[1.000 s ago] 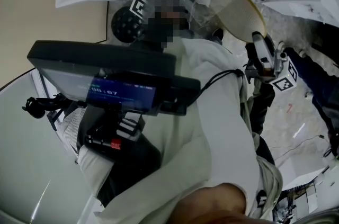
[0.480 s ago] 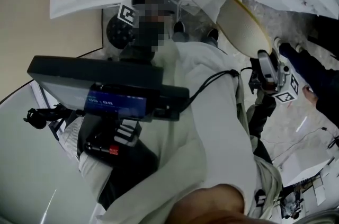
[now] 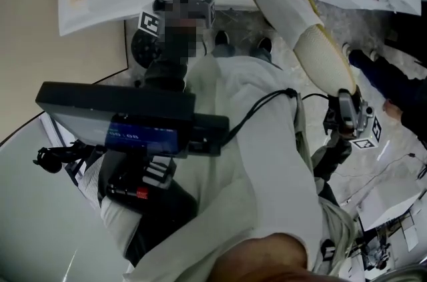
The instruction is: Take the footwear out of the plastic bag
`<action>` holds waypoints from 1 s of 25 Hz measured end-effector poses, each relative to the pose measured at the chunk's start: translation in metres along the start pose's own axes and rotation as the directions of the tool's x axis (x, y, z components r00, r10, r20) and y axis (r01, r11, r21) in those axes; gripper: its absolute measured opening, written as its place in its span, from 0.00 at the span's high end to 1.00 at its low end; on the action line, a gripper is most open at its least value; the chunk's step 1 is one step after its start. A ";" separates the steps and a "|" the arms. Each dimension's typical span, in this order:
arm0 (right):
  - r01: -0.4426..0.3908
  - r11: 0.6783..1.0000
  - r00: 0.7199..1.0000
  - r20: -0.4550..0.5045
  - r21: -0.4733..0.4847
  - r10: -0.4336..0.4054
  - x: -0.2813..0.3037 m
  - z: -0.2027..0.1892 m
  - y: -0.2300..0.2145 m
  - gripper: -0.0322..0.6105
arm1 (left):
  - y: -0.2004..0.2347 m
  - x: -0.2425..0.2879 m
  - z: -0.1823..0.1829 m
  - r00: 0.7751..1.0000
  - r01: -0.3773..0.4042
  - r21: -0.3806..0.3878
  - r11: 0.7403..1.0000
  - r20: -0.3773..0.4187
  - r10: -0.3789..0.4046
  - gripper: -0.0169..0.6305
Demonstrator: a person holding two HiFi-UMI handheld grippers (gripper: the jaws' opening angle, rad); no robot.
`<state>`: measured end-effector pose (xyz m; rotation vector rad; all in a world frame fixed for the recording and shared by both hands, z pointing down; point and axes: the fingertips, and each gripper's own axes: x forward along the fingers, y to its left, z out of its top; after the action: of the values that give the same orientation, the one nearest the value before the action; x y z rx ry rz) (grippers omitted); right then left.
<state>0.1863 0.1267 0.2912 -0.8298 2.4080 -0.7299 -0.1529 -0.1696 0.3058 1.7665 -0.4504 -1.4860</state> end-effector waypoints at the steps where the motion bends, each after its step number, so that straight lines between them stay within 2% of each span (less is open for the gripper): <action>1: 0.010 1.000 1.000 0.005 -0.009 -0.010 -0.006 0.003 0.003 0.89 | 0.002 -0.001 0.001 1.000 -0.002 -0.001 1.000 -0.004 0.002 0.97; 7: 0.037 0.998 0.992 0.123 -0.060 -0.030 -0.032 0.033 0.022 0.89 | 0.017 -0.008 0.014 0.999 -0.020 0.039 0.999 -0.028 0.021 0.97; 13: -0.025 0.996 0.968 0.249 -0.082 0.045 -0.011 0.058 0.029 0.89 | 0.019 -0.009 -0.004 0.996 -0.017 0.040 0.999 -0.084 0.021 0.97; 17: -0.114 0.991 0.947 0.292 -0.072 0.131 0.025 0.062 0.024 0.89 | 0.016 -0.011 -0.033 0.992 -0.011 -0.007 1.000 -0.129 0.010 0.97; 25: -0.287 0.957 0.914 0.312 0.046 0.259 0.100 0.043 -0.012 0.89 | 0.006 -0.019 -0.093 0.988 -0.007 -0.192 0.981 -0.153 -0.023 0.97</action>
<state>0.1471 0.0379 0.2404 -0.5089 2.1375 -0.5516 -0.0682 -0.1296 0.3247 1.7153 -0.2134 -1.3383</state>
